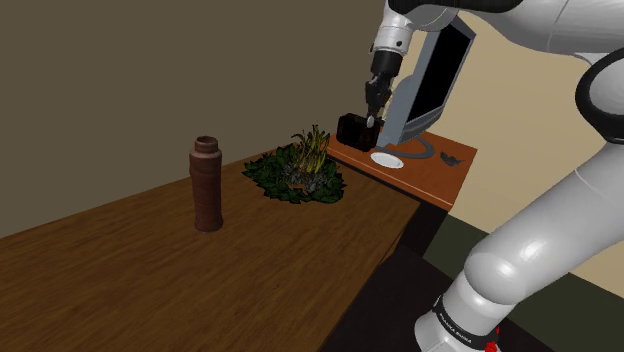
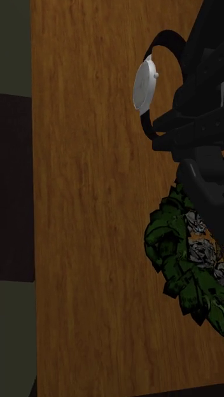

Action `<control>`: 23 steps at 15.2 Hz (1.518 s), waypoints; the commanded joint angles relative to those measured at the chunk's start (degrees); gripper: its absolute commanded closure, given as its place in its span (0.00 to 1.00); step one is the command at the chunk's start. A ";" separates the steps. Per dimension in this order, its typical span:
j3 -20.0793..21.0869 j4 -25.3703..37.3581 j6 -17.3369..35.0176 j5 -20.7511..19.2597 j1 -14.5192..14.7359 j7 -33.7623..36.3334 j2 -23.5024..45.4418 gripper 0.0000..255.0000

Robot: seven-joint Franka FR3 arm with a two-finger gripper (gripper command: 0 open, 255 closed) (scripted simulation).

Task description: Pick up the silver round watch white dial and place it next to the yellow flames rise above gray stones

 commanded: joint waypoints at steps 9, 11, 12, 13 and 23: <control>-8.64 6.66 -3.01 -3.56 -5.66 -14.49 5.66 1.00; -10.29 9.01 -3.70 -3.93 -6.89 -17.43 7.69 1.00; -11.10 10.31 -4.06 -4.04 -7.52 -18.91 8.81 1.00; -11.90 11.70 -4.44 -4.12 -8.18 -20.40 10.00 1.00; -14.18 9.38 0.05 -4.55 -10.30 -25.36 12.69 1.00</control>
